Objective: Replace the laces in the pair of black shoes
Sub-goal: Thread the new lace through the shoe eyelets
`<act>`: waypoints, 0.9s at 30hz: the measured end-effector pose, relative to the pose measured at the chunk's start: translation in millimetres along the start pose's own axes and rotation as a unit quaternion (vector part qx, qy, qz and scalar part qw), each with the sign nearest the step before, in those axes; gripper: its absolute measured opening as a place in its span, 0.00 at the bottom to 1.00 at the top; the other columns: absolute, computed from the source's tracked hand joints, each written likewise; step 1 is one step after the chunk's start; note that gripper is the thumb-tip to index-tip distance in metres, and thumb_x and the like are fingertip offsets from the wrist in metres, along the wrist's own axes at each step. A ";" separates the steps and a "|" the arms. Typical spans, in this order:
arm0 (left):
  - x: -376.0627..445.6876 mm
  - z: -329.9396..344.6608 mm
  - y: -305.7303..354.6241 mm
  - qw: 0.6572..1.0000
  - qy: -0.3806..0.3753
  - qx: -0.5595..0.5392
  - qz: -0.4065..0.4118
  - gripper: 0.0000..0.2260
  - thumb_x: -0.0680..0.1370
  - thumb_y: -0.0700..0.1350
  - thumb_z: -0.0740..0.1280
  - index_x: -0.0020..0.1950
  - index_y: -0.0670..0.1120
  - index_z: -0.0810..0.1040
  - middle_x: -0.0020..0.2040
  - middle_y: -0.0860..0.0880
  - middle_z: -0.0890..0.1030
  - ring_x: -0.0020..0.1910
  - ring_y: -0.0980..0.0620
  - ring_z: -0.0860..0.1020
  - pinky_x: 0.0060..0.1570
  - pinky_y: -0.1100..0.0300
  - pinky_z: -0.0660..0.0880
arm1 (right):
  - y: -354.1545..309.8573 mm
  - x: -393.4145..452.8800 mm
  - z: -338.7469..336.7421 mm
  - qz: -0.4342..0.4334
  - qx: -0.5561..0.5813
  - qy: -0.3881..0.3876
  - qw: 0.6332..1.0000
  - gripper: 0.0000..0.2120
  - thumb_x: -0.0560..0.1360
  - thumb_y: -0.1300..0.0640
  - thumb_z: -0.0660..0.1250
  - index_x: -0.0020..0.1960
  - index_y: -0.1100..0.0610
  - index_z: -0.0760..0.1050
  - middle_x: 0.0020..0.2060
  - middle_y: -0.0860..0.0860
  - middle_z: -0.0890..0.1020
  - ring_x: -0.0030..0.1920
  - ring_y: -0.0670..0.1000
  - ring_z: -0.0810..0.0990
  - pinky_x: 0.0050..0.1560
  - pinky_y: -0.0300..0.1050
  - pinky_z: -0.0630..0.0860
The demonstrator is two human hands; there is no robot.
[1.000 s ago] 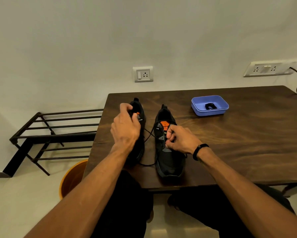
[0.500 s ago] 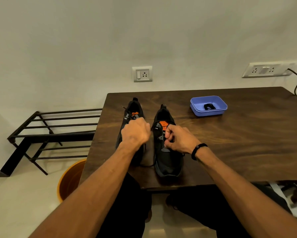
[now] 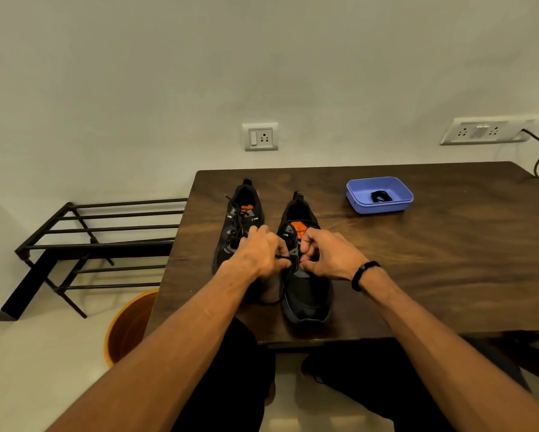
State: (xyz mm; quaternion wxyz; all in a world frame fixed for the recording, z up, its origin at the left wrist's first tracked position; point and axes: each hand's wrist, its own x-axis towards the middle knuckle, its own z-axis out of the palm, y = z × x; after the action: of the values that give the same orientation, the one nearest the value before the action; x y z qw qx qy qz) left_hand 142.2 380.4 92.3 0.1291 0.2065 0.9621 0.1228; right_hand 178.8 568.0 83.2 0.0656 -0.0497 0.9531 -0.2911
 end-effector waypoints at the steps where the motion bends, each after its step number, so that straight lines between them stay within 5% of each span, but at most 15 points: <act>1: 0.1 -0.1 2.6 1.000 -0.007 0.003 0.006 0.10 0.79 0.56 0.71 0.57 0.56 0.82 0.60 0.48 0.71 0.66 0.44 0.66 0.66 0.43 0.69 | 0.6 0.5 0.0 0.001 0.001 0.000 1.000 0.11 0.73 0.60 0.76 0.48 0.51 0.75 0.42 0.48 0.85 0.44 0.46 0.83 0.51 0.44 0.81; 5: 0.8 -5.9 -1.4 0.999 0.043 -0.007 -0.010 0.06 0.80 0.55 0.69 0.50 0.56 0.84 0.56 0.50 0.77 0.64 0.45 0.71 0.65 0.40 0.68 | 2.1 0.4 0.7 -0.004 0.006 -0.002 1.000 0.12 0.72 0.60 0.78 0.49 0.52 0.75 0.42 0.47 0.85 0.45 0.45 0.84 0.52 0.45 0.81; 9: -4.1 -11.6 -21.5 0.969 0.192 -0.064 -0.139 0.08 0.79 0.55 0.69 0.49 0.53 0.86 0.54 0.49 0.83 0.62 0.45 0.75 0.64 0.41 0.71 | 5.9 1.0 2.5 -0.017 -0.006 0.002 1.000 0.14 0.71 0.56 0.79 0.47 0.48 0.74 0.39 0.44 0.84 0.45 0.43 0.83 0.55 0.53 0.81; 14: -17.3 -13.9 -27.3 0.957 0.174 -0.024 -0.232 0.16 0.78 0.55 0.69 0.61 0.48 0.82 0.64 0.45 0.78 0.69 0.41 0.68 0.68 0.39 0.65 | 6.4 2.9 2.5 -0.027 -0.017 -0.010 0.999 0.14 0.72 0.55 0.79 0.48 0.46 0.74 0.40 0.43 0.84 0.44 0.42 0.82 0.55 0.51 0.80; 21: -8.1 -7.7 -6.2 0.996 0.086 0.023 -0.016 0.17 0.77 0.56 0.73 0.65 0.59 0.79 0.67 0.46 0.69 0.69 0.43 0.63 0.69 0.43 0.64 | 4.6 -1.5 -10.6 -0.005 0.024 -0.073 0.997 0.20 0.69 0.55 0.82 0.54 0.50 0.75 0.47 0.46 0.85 0.48 0.41 0.84 0.52 0.40 0.80; 27: -0.6 -1.7 4.8 0.998 0.028 0.049 0.023 0.09 0.81 0.54 0.69 0.59 0.55 0.82 0.63 0.47 0.71 0.69 0.43 0.65 0.67 0.43 0.64 | 0.6 -0.7 -13.7 -0.056 -0.056 -0.050 0.996 0.22 0.68 0.50 0.83 0.55 0.49 0.74 0.44 0.44 0.83 0.45 0.40 0.79 0.48 0.38 0.74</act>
State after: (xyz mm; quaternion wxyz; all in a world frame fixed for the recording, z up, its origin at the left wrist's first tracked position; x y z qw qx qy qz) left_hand 144.0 384.1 95.4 0.0885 0.2309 0.9653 0.0842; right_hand 177.4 576.1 94.2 0.0942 -0.1214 0.9591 -0.2377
